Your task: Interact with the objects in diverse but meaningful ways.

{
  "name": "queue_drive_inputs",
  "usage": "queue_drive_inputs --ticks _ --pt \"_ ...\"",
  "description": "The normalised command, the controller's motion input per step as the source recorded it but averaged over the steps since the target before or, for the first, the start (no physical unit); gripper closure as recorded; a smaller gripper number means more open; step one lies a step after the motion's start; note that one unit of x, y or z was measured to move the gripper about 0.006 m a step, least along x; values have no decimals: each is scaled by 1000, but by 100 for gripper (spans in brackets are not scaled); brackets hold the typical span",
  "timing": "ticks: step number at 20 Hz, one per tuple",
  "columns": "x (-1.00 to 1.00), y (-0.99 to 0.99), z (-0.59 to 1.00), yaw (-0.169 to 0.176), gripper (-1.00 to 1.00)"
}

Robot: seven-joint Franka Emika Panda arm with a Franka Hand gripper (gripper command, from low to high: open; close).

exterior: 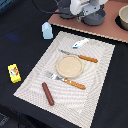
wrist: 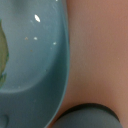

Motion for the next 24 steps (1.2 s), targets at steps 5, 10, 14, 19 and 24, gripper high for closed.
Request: queue_drive_inputs --ticks 5,10,14,19,24 --pt "-415 151 -217 1 100" --pt "-339 202 -189 4 100" --pt "-334 187 -244 5 100" --pt "-305 172 -175 4 100" --pt "-193 139 -38 0 100"
